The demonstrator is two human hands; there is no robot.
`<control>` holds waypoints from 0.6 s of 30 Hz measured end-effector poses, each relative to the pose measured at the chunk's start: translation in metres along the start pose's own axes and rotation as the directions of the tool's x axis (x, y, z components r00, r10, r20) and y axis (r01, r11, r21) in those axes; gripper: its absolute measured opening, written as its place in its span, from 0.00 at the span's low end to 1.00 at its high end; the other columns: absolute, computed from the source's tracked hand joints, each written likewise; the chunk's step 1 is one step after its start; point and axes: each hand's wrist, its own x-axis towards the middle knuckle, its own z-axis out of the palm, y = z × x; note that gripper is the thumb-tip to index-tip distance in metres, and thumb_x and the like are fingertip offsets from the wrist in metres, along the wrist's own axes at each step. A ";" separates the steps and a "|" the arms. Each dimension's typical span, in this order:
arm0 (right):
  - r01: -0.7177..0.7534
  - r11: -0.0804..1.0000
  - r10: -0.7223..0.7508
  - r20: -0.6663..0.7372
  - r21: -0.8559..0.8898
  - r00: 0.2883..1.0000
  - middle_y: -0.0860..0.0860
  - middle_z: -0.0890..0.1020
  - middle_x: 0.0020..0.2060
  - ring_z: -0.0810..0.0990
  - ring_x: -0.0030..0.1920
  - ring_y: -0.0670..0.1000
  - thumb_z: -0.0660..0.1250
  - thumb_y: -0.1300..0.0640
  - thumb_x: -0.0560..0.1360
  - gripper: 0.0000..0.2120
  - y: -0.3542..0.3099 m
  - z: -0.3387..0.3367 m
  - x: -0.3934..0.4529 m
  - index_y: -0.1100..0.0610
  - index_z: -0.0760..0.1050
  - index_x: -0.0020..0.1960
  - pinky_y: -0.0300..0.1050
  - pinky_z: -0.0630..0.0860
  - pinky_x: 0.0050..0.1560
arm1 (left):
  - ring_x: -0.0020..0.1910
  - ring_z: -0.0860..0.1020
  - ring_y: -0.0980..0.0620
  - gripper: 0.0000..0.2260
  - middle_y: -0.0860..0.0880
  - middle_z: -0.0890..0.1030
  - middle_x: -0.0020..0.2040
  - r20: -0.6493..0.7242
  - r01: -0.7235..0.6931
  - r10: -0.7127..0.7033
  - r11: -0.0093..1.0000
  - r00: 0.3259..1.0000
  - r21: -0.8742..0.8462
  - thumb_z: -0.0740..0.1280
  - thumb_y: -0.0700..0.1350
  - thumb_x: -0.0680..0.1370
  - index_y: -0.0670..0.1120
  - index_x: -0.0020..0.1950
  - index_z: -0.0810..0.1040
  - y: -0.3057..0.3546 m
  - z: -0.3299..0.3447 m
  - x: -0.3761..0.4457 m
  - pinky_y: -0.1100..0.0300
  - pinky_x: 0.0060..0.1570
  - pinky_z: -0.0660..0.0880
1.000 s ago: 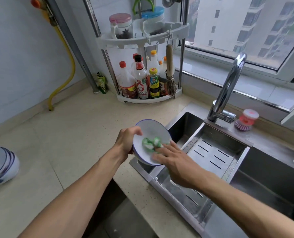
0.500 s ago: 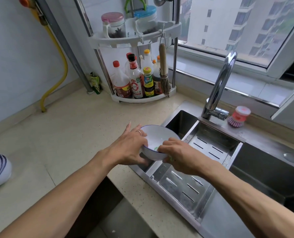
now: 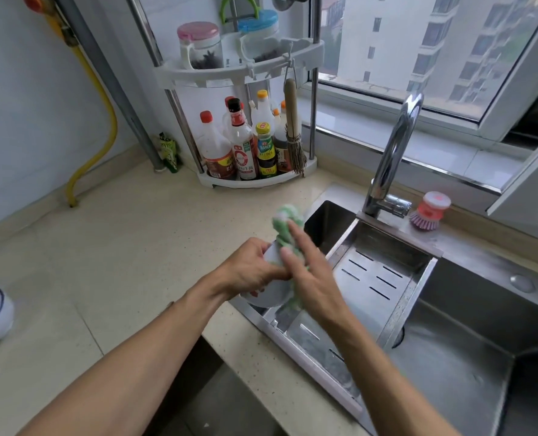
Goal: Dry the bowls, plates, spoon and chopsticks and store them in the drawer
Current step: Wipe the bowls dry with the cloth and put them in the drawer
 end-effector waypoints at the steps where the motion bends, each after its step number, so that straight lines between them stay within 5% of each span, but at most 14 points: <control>1: 0.033 0.999 -0.032 0.010 -0.038 0.999 0.34 0.64 0.73 0.66 0.74 0.47 0.55 0.42 0.80 0.21 0.002 0.006 0.001 0.33 0.64 0.73 0.63 0.59 0.76 | 0.39 0.81 0.39 0.07 0.41 0.84 0.41 -0.008 -0.008 0.008 1.000 1.000 -0.017 0.75 0.45 0.74 0.41 0.44 0.83 0.001 0.003 -0.001 0.45 0.42 0.77; 3: -0.034 0.999 0.035 -0.044 0.025 0.998 0.41 0.72 0.71 0.72 0.69 0.45 0.54 0.44 0.83 0.17 0.006 -0.004 0.017 0.34 0.72 0.68 0.56 0.66 0.72 | 0.39 0.83 0.41 0.04 0.43 0.85 0.41 -0.015 -0.028 0.028 0.999 0.999 -0.036 0.76 0.42 0.73 0.43 0.42 0.83 0.003 0.007 -0.004 0.49 0.41 0.79; 6: -0.207 0.951 0.222 -0.041 0.231 0.974 0.49 0.83 0.58 0.81 0.53 0.47 0.53 0.48 0.85 0.17 0.010 -0.021 0.034 0.41 0.81 0.58 0.49 0.76 0.55 | 0.43 0.85 0.40 0.17 0.40 0.85 0.45 -0.046 -0.044 0.042 0.998 0.998 -0.054 0.78 0.51 0.65 0.40 0.47 0.84 0.004 0.008 -0.009 0.41 0.44 0.81; 10: -0.033 0.999 0.033 -0.026 -0.006 0.999 0.46 0.73 0.72 0.69 0.71 0.44 0.53 0.45 0.81 0.21 0.016 0.002 0.018 0.43 0.72 0.72 0.43 0.63 0.72 | 0.39 0.82 0.38 0.17 0.38 0.83 0.41 -0.110 -0.019 0.009 0.996 0.994 -0.088 0.76 0.48 0.66 0.36 0.44 0.82 -0.001 0.011 -0.003 0.37 0.41 0.77; 12: -0.056 0.998 0.056 -0.007 0.016 0.998 0.49 0.76 0.68 0.74 0.67 0.47 0.53 0.46 0.80 0.20 0.022 -0.001 0.019 0.43 0.74 0.69 0.46 0.69 0.68 | 0.37 0.81 0.40 0.12 0.36 0.83 0.40 -0.106 -0.015 0.007 0.997 0.994 -0.072 0.76 0.46 0.67 0.38 0.41 0.82 -0.004 0.016 -0.004 0.41 0.39 0.76; 15: -0.309 0.916 0.318 0.008 0.255 0.948 0.54 0.82 0.57 0.81 0.52 0.51 0.54 0.48 0.81 0.15 0.022 -0.020 0.038 0.46 0.79 0.57 0.48 0.78 0.54 | 0.40 0.84 0.42 0.10 0.38 0.84 0.43 -0.100 -0.024 0.022 1.000 0.995 -0.019 0.78 0.45 0.68 0.40 0.44 0.83 -0.004 0.021 -0.006 0.46 0.39 0.80; 18: -0.285 0.954 0.287 -0.002 0.096 0.958 0.50 0.79 0.62 0.79 0.58 0.51 0.54 0.44 0.77 0.21 0.025 -0.018 0.034 0.43 0.75 0.66 0.54 0.76 0.62 | 0.40 0.84 0.44 0.10 0.40 0.84 0.43 -0.110 -0.017 0.015 1.000 0.994 -0.019 0.78 0.44 0.71 0.40 0.46 0.82 -0.003 0.019 -0.003 0.51 0.36 0.80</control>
